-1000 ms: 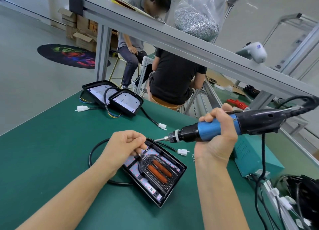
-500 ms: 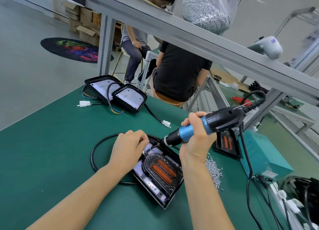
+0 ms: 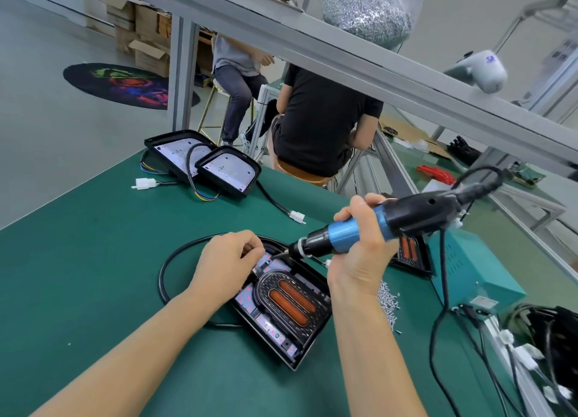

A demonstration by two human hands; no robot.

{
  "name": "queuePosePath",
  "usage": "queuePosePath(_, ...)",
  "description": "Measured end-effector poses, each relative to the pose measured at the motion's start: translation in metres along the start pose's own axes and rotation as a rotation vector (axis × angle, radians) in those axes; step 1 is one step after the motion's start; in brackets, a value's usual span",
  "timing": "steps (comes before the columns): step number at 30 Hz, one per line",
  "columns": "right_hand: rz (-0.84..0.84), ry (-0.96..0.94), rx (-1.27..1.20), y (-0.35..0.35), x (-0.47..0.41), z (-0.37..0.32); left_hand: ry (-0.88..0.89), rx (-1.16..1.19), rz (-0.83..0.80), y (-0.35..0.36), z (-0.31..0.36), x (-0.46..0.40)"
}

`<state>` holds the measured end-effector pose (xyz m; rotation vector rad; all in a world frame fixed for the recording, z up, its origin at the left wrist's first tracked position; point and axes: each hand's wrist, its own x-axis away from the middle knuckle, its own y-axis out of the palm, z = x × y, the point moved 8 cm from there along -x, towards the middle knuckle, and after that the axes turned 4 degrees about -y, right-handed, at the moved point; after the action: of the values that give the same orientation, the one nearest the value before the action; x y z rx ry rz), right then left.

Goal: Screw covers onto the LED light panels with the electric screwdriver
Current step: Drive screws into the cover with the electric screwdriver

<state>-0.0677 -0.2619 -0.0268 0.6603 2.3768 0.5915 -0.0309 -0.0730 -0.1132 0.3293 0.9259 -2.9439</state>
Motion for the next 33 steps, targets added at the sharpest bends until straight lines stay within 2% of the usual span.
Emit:
queuePosePath(6,0.154,-0.089,-0.130,-0.055,-0.011,-0.050,0.011,0.211,-0.015,-0.005,0.027,-0.002)
queuePosePath(13,0.287,-0.202,-0.075,-0.119,-0.018,-0.099,0.157,0.111,-0.328,0.066,0.108,-0.009)
queuePosePath(17,0.329,-0.193,-0.037,-0.149,-0.016,-0.103,0.243,-0.148,-0.515,0.127,0.140,-0.009)
queuePosePath(21,0.365,-0.205,-0.001,-0.168,-0.014,-0.108,0.334,-0.483,-0.590,0.173,0.144,-0.002)
queuePosePath(27,0.394,-0.238,0.026,-0.182,-0.017,-0.114,0.477,-0.922,-0.529,0.199,0.136,0.010)
queuePosePath(33,0.392,-0.204,0.000,-0.184,-0.017,-0.110,0.473,-1.052,-0.499,0.202,0.132,0.009)
